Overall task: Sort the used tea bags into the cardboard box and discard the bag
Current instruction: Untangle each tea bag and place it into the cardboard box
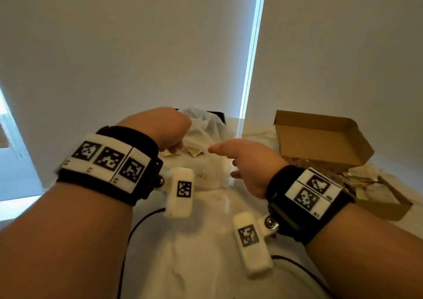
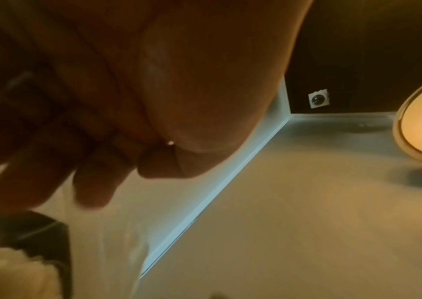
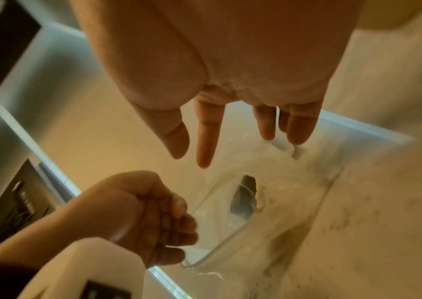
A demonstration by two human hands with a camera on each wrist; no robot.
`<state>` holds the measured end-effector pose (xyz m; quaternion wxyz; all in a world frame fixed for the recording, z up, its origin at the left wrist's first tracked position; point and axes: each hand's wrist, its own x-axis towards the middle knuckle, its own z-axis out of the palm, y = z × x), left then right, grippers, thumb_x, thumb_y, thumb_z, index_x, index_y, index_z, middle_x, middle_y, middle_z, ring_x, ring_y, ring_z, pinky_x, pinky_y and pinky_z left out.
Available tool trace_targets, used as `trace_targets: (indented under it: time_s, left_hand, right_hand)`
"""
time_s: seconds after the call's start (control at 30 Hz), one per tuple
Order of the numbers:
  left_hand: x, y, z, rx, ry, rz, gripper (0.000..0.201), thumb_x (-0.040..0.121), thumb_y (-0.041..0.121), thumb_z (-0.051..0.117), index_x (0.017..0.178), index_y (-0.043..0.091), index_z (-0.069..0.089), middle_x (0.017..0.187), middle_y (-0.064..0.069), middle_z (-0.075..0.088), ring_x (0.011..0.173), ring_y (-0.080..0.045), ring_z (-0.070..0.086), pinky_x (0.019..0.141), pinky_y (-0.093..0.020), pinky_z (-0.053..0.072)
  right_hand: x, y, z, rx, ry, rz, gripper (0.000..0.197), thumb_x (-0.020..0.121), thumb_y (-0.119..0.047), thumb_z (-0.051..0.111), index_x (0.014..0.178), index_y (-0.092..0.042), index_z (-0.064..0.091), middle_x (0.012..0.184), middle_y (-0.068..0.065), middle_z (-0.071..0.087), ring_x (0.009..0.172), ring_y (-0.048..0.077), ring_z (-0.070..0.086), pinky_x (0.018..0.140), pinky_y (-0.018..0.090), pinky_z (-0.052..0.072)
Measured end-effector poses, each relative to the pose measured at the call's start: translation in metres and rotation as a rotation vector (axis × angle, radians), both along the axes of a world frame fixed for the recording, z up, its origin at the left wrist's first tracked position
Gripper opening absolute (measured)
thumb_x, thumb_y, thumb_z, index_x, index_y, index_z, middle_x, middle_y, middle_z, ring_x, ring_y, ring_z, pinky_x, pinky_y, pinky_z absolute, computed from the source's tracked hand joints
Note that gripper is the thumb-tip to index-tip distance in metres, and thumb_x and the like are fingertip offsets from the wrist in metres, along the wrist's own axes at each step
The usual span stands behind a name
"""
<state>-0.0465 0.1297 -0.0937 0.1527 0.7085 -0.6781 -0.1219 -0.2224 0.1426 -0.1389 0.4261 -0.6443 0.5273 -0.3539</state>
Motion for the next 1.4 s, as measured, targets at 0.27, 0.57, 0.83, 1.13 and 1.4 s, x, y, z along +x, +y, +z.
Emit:
trace_targets:
  time_s: [0.27,0.57,0.83,1.13,1.4]
  left_hand:
    - [0.007,-0.032,-0.047,0.15,-0.251,-0.101,0.047,0.092,0.027,0.057,0.138,0.025,0.05,0.128,-0.003,0.058,0.111,-0.024,0.06,0.096,-0.041,0.052]
    - [-0.005,-0.05,-0.061,0.144,-0.201,-0.023,0.105,0.071,0.048,0.072,0.154,0.032,0.01,0.152,-0.013,0.028,0.131,-0.036,0.043,0.103,-0.052,0.047]
    - [-0.022,-0.058,-0.075,0.089,-0.153,-0.197,0.049,0.066,0.065,0.049,0.107,0.04,0.052,0.116,0.003,0.063,0.101,-0.02,0.058,0.093,-0.04,0.05]
    - [-0.019,-0.067,-0.071,-0.093,-0.118,-0.091,0.026,0.1,0.015,0.048,0.116,0.011,0.069,0.119,-0.005,0.066,0.107,-0.023,0.062,0.095,-0.031,0.049]
    - [-0.026,-0.081,-0.081,-0.043,-0.036,-0.148,0.03,0.103,0.023,0.041,0.114,0.008,0.064,0.118,-0.01,0.066,0.107,-0.026,0.061,0.099,-0.041,0.048]
  right_hand:
    - [0.028,-0.026,-0.023,0.03,0.217,0.083,0.046,0.093,-0.045,0.062,0.135,-0.025,0.06,0.135,-0.005,0.06,0.123,0.015,0.055,0.11,0.035,0.04]
    - [0.023,-0.047,-0.042,-0.004,-0.125,-0.204,0.062,0.081,-0.017,0.06,0.14,-0.033,0.053,0.115,0.0,0.069,0.093,0.03,0.071,0.085,0.052,0.059]
    - [0.012,-0.058,-0.049,0.057,-0.187,-0.282,0.053,0.087,-0.008,0.053,0.132,-0.035,0.056,0.118,0.006,0.066,0.074,0.024,0.066,0.07,0.041,0.06]
    - [0.011,-0.066,-0.055,0.08,-0.246,-0.291,0.044,0.086,-0.009,0.057,0.121,-0.036,0.062,0.124,0.0,0.062,0.105,0.023,0.063,0.093,0.045,0.056]
    - [0.013,-0.07,-0.061,0.075,-0.257,-0.284,0.052,0.074,-0.016,0.055,0.12,-0.038,0.062,0.124,0.003,0.065,0.099,0.026,0.068,0.088,0.047,0.058]
